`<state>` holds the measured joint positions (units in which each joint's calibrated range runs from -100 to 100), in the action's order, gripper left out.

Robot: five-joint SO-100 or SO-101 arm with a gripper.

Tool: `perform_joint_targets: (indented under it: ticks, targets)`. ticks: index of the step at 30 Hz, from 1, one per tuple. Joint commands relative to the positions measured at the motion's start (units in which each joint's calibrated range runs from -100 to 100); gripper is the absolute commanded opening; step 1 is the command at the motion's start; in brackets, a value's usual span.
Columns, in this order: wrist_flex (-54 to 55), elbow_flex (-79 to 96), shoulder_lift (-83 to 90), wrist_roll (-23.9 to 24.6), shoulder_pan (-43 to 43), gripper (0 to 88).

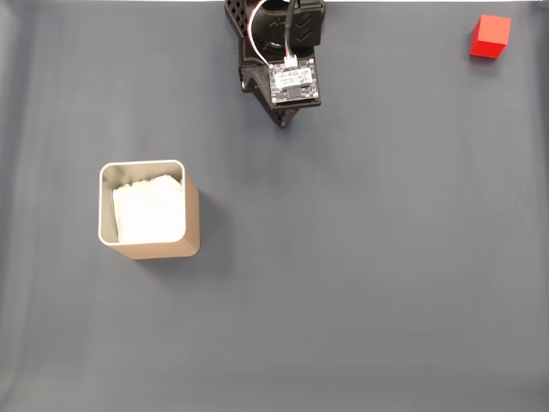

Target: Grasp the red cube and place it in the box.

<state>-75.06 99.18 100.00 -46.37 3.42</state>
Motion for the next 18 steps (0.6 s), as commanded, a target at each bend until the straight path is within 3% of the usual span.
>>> perform_joint_targets:
  ticks: [1,18]
  targets:
    - [-0.98,0.64,0.00,-0.39,0.09,0.7]
    - [-0.98,0.64,0.00,-0.05,0.09,0.7]
